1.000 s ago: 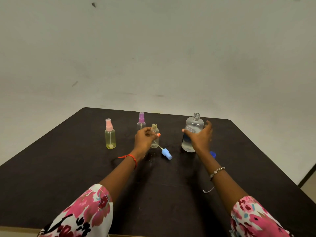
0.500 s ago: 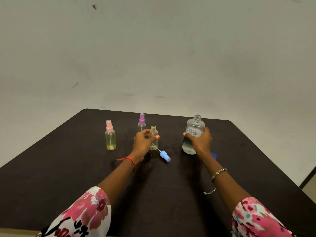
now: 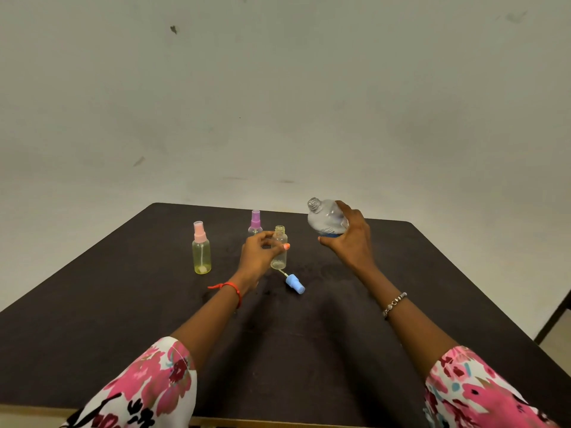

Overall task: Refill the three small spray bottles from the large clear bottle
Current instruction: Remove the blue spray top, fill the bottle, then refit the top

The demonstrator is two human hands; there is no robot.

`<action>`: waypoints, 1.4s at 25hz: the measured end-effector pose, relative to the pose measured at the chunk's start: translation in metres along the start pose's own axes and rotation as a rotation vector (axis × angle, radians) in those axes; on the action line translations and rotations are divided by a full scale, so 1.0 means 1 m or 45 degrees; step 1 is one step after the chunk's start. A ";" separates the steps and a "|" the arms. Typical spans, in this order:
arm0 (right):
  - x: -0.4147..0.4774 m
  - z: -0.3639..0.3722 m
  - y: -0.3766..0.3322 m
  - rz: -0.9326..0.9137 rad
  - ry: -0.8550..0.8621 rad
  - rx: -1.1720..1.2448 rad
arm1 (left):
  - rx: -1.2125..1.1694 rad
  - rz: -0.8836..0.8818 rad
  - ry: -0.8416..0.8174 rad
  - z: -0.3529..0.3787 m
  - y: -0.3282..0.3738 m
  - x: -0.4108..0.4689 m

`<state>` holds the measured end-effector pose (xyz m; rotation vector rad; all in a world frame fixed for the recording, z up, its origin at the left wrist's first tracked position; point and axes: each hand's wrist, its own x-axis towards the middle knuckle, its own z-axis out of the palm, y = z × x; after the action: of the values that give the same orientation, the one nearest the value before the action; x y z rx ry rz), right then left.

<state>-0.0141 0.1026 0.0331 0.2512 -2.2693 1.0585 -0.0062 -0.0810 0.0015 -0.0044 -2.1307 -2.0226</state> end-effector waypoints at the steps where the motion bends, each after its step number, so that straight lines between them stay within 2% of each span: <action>1: 0.000 -0.002 -0.003 -0.043 -0.025 -0.047 | 0.013 0.012 -0.002 0.000 0.002 -0.001; 7: 0.002 -0.006 -0.015 -0.168 -0.098 -0.192 | 0.075 0.053 -0.055 -0.003 0.013 -0.007; 20: 0.005 -0.016 -0.020 -0.280 -0.244 -0.439 | 0.101 0.060 -0.130 -0.005 0.021 -0.014; 35: 0.007 -0.017 -0.019 -0.326 -0.251 -0.486 | 0.117 0.074 -0.139 -0.005 0.017 -0.011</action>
<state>-0.0040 0.1031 0.0580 0.4862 -2.4762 0.4757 0.0074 -0.0838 0.0173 -0.1649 -2.2590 -1.9322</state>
